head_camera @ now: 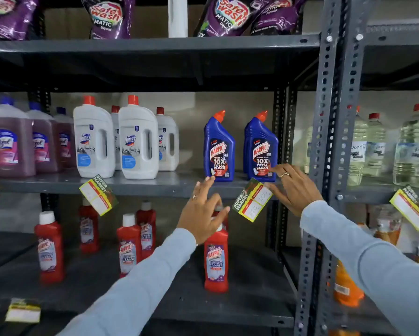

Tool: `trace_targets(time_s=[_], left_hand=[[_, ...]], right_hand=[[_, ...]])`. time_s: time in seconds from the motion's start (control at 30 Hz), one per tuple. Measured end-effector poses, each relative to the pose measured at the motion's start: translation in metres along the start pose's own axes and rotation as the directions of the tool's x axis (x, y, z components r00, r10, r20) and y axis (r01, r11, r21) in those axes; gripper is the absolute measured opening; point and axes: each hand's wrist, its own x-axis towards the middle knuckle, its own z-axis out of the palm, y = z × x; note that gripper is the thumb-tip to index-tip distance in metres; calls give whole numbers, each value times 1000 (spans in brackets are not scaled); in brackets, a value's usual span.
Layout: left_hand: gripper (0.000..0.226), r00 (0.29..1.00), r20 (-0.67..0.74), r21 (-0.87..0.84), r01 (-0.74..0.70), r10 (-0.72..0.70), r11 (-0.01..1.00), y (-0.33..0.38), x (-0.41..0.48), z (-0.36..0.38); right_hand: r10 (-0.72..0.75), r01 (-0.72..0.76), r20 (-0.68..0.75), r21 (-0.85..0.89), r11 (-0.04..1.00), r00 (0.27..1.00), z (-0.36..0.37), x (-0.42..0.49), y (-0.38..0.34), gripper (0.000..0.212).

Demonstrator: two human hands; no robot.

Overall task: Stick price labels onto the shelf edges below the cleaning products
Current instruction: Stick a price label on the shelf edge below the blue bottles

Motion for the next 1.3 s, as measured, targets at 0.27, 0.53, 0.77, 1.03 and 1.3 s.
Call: trace_targets(time_s=[0.27,0.53,0.77,1.03,1.3], left_hand=[[42,969,48,17,240,-241,971,15,21,43],[30,898,31,-130,439,-439,889,32,41,58],[23,887,18,-152,458,-460,876,37,41,48],[18,962,-31,5,271,-270,963,19,29,45],[26,991,-7,145,136,-137,980,10,51,27]], right_hand=[[162,-251,283,313,916,945,17,9,-5,54],[152,-237,304,264,935,940,22,45,-31,22],[170,-280,345,299,912,923,18,52,-33,17],[66,-163,252,387,907,965,23,13,-11,18],[174,-233,179,394,889,968,26,20,-14,23]])
